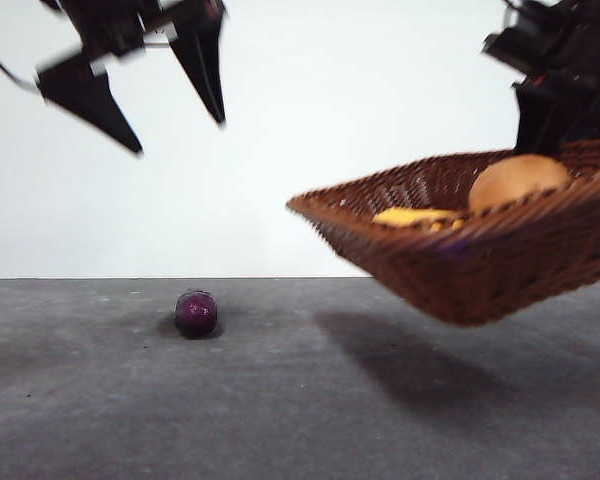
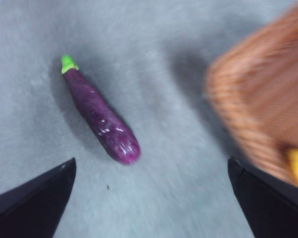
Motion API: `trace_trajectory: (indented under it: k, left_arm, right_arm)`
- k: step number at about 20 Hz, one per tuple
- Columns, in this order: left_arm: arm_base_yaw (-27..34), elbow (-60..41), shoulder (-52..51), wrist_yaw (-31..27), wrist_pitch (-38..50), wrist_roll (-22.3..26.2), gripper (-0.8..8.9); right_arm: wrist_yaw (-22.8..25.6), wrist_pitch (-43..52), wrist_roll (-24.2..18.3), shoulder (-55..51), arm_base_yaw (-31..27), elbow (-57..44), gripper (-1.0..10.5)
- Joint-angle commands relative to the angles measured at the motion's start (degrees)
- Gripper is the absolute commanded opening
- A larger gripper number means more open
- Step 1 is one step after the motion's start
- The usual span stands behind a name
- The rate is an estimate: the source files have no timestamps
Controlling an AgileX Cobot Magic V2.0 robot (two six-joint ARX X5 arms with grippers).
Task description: Help me put the vegetables on the table into the basket
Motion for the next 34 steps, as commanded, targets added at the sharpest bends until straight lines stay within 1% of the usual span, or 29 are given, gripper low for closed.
trace_trajectory:
  k: [1,3,6,9,11,14,16,20,22,26,28,31,33,34]
  left_arm:
    - [0.9,0.2,7.3,-0.2,2.7,-4.2,5.34]
    - [1.8,1.9,13.1,-0.3,3.2,-6.4,5.34]
    - [3.2,8.4,20.1,-0.6,-0.3,-7.9,5.34]
    - [3.6,15.0,25.0,-1.0,-4.3,-8.4,5.34]
    - [3.6,16.3,27.0,-1.0,-5.5,-9.3,5.34]
    - [3.6,16.3,29.7,-3.6,-8.3,-9.9,5.34]
    - [3.6,16.3,30.6,-5.1,-9.5,-9.9,5.34]
    - [3.6,16.3,30.7,-7.0,-8.9,-9.9,5.28]
    - [3.6,16.3,31.1,-6.9,-8.7,-11.0,5.25]
    - [3.2,16.3,31.5,-6.5,-7.9,-12.6,5.24]
    - [3.0,16.3,31.6,-5.4,-7.7,-13.3,4.88]
    - [2.1,16.3,31.6,-5.4,-6.8,-13.6,4.88]
    - [1.9,16.3,31.9,-5.4,-6.9,-14.2,4.36]
    - [1.7,16.3,32.2,-5.4,-7.1,-14.2,4.38]
  right_arm:
    - [-1.2,-0.7,-1.8,-2.3,-1.1,0.1,-0.1]
    - [-1.5,-1.2,-2.3,-3.9,-1.1,0.1,-0.1]
    - [-3.6,-1.1,-2.7,-5.5,-1.1,0.1,-0.1]
    - [-3.8,-1.0,-3.1,-5.6,-1.1,0.1,-0.1]
    - [-3.8,-1.0,-3.5,-5.6,-1.1,0.1,-0.1]
    - [-3.8,-0.9,-3.7,-5.6,-1.1,0.1,-0.1]
    - [-3.8,-0.7,-3.9,-5.6,-1.1,0.1,-0.1]
    - [-4.3,-0.1,-3.9,-5.6,-1.1,0.1,-0.1]
    - [-5.1,0.5,-3.9,-5.6,-1.1,0.1,-0.1]
    - [-5.1,0.8,-3.9,-5.6,-1.1,0.1,-0.1]
    - [-5.1,1.2,-3.9,-5.6,-1.1,0.1,-0.1]
    - [-5.1,1.6,-3.9,-5.6,-1.1,0.1,-0.1]
    - [-5.1,1.6,-3.9,-5.6,-1.1,0.1,-0.1]
    - [-5.1,1.6,-4.1,-5.6,-1.1,0.1,-0.1]
